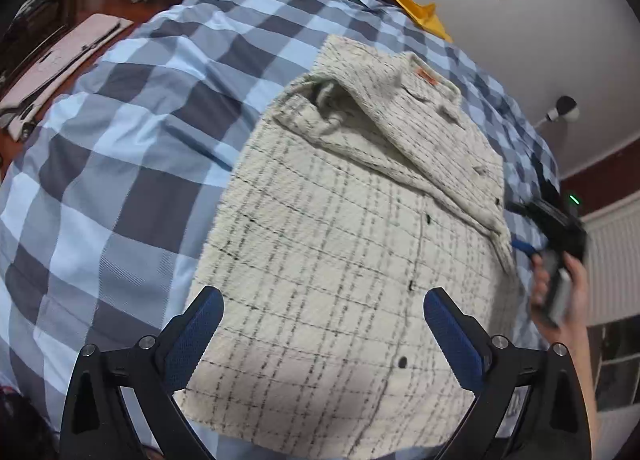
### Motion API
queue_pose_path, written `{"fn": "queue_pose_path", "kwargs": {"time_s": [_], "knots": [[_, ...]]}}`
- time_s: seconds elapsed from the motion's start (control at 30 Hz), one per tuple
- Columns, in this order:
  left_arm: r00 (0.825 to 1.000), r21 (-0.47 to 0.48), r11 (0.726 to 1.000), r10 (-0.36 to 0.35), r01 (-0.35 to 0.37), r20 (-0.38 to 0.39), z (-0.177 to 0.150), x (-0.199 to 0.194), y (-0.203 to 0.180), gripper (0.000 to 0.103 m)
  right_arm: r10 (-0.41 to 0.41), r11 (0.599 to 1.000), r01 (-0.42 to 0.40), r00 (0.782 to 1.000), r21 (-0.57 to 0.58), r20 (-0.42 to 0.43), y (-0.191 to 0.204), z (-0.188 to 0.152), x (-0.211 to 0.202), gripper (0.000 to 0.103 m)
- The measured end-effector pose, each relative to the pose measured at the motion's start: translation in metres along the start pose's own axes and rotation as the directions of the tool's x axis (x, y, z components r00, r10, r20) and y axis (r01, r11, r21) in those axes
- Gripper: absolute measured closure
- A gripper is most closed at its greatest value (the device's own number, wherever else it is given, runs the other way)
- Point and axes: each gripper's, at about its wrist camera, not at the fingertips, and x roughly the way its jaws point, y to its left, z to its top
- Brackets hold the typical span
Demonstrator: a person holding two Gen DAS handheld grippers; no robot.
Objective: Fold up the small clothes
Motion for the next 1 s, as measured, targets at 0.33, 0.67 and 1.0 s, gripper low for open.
{"fn": "queue_pose_path", "kwargs": {"time_s": [0.33, 0.67, 1.0], "knots": [[1.0, 0.006, 1.0, -0.006, 0.007, -0.009, -0.002, 0.002, -0.007, 0.002, 0.039, 0.988, -0.031, 0.998, -0.149, 0.055, 0.027, -0.013, -0.016, 0.09], [1.0, -0.013, 1.0, -0.009, 0.008, -0.007, -0.003, -0.001, -0.005, 0.002, 0.245, 0.953, -0.187, 0.938, -0.238, 0.246, 0.033, -0.03, -0.137, 0.09], [1.0, -0.02, 1.0, 0.015, -0.015, 0.0, -0.002, 0.0, 0.003, 0.002, -0.427, 0.896, 0.44, 0.89, -0.057, 0.163, -0.033, -0.036, -0.04, 0.069]]}}
